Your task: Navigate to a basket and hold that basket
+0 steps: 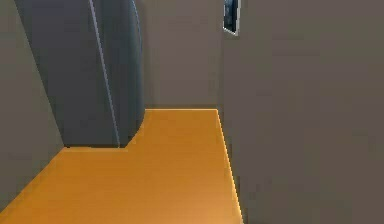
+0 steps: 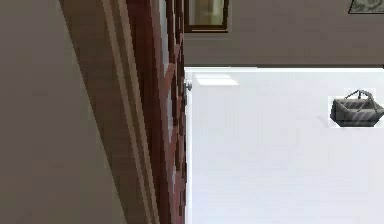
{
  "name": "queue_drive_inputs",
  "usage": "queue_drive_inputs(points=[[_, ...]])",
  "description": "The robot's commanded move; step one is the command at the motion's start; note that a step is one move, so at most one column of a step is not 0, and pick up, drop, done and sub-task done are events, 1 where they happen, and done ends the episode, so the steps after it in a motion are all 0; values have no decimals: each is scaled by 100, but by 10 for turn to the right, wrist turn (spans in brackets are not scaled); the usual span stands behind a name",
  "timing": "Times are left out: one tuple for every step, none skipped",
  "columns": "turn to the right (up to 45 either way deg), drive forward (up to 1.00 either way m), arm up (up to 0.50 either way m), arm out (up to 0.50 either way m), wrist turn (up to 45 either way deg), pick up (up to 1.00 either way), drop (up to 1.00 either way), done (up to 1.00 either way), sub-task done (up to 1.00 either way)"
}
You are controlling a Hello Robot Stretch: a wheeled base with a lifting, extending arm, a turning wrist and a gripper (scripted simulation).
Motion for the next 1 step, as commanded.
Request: queue_drive_inputs(points=[[-450,0,0,0,0,0,0,0,0]])
